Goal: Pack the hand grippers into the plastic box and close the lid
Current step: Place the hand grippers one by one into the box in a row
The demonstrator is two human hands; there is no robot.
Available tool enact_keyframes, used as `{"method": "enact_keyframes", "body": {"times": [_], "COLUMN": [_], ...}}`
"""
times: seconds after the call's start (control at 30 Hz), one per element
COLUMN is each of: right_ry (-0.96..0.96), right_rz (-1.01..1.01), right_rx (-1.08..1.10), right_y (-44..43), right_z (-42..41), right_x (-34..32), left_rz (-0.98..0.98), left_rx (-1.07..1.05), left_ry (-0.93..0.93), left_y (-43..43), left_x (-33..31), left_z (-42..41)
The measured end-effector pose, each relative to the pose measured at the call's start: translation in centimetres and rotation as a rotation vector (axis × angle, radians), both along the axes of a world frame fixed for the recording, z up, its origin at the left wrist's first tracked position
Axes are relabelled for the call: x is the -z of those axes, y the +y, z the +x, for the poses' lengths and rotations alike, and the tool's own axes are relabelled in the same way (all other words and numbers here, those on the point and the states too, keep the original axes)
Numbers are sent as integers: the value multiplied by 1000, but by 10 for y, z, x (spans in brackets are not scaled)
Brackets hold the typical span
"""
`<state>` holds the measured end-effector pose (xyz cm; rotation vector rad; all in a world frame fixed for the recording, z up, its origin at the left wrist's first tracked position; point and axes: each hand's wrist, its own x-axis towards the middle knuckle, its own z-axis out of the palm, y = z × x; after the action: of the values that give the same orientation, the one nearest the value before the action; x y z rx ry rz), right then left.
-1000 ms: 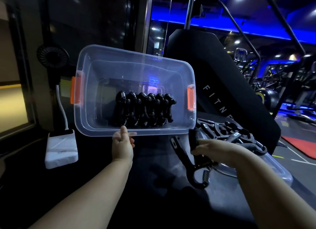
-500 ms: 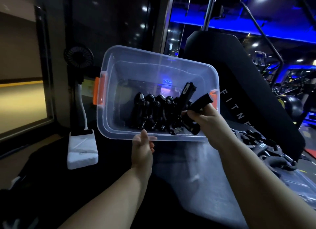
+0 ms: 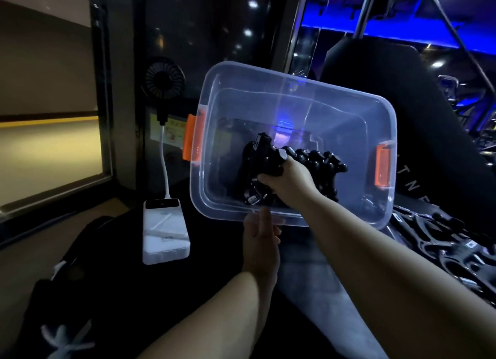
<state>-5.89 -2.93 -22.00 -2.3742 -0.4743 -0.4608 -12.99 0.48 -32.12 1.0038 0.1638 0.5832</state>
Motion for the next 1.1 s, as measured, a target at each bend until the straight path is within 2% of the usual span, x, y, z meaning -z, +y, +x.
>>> {"method": "enact_keyframes", "body": {"times": [0.6, 0.83, 1.0, 1.1], "right_ry": [-23, 29, 67, 57], "right_rz": [-121, -161, -326, -333], "right_rx": [85, 85, 69, 88], "right_y": [52, 56, 60, 62], "right_z": [47, 55, 54, 56], "right_x": [1, -5, -9, -14], "left_rz": [-168, -174, -165, -154], "left_rx": [23, 36, 38, 30], "left_ry": [-21, -13, -20, -18], "left_y": [2, 2, 2, 2], "left_x": [-3, -2, -2, -2], "left_z": [1, 1, -1, -2]}}
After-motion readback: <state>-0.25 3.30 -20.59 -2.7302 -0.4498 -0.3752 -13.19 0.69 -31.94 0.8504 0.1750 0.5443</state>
